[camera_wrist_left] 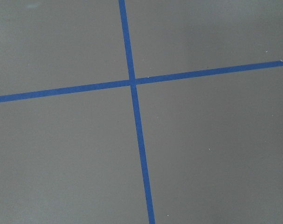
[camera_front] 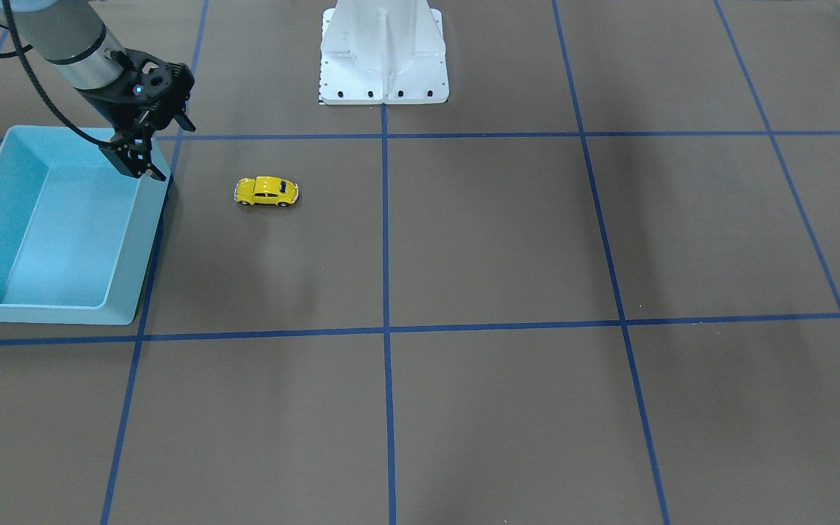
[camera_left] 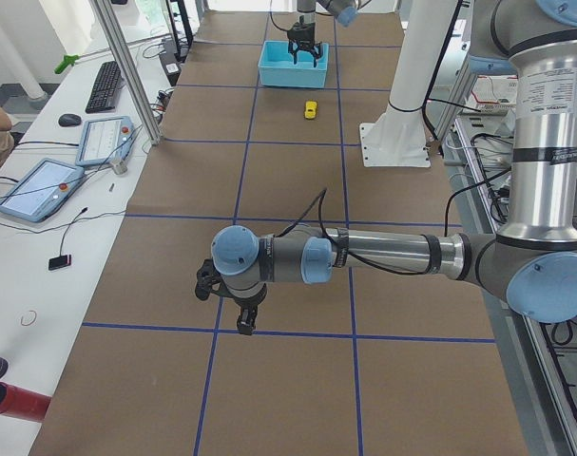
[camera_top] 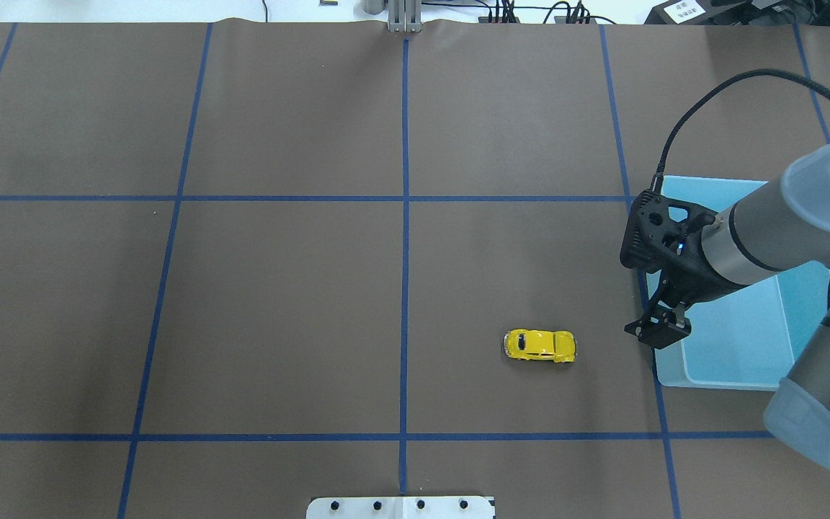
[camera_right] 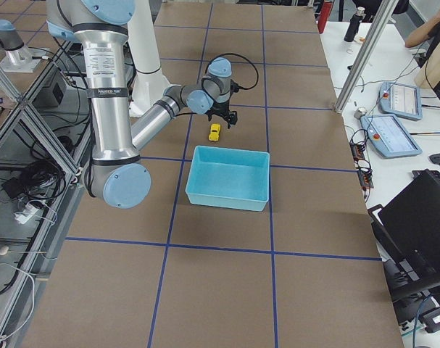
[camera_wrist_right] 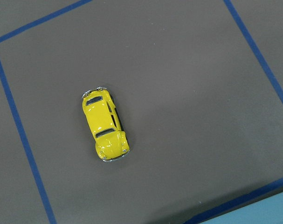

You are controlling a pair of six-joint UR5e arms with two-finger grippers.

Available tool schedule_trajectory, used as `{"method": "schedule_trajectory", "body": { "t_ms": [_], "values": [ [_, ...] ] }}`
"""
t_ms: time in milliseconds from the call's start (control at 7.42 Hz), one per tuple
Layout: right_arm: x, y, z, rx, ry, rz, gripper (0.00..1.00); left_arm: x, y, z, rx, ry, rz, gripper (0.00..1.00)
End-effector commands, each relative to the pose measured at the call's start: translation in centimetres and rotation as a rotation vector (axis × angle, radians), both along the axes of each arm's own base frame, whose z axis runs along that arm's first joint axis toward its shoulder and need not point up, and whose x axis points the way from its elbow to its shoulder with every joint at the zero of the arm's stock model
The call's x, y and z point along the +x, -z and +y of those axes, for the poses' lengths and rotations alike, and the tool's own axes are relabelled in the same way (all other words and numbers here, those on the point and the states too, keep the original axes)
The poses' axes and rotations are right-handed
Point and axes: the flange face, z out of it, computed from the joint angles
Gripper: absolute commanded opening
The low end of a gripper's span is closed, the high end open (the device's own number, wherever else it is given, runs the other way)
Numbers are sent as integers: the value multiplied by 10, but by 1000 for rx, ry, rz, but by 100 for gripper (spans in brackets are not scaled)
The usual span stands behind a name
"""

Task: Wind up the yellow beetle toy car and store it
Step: 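Move the right gripper over the yellow car and grip it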

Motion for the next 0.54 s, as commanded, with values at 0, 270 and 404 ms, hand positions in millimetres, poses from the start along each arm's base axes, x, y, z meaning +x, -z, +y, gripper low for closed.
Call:
{"method": "schedule_trajectory", "body": {
  "t_ms": [0,270,404],
  "values": [
    [-49,4,10,57,40,2,100,0,-5,2,-12,0,-1,100],
    [-101,-12,25,155,39,-31,99,0,-10,6,-20,-1,-1,100],
    [-115,-14,39,178,46,-24,99,0,-12,7,-26,-1,-1,100]
  ]
}}
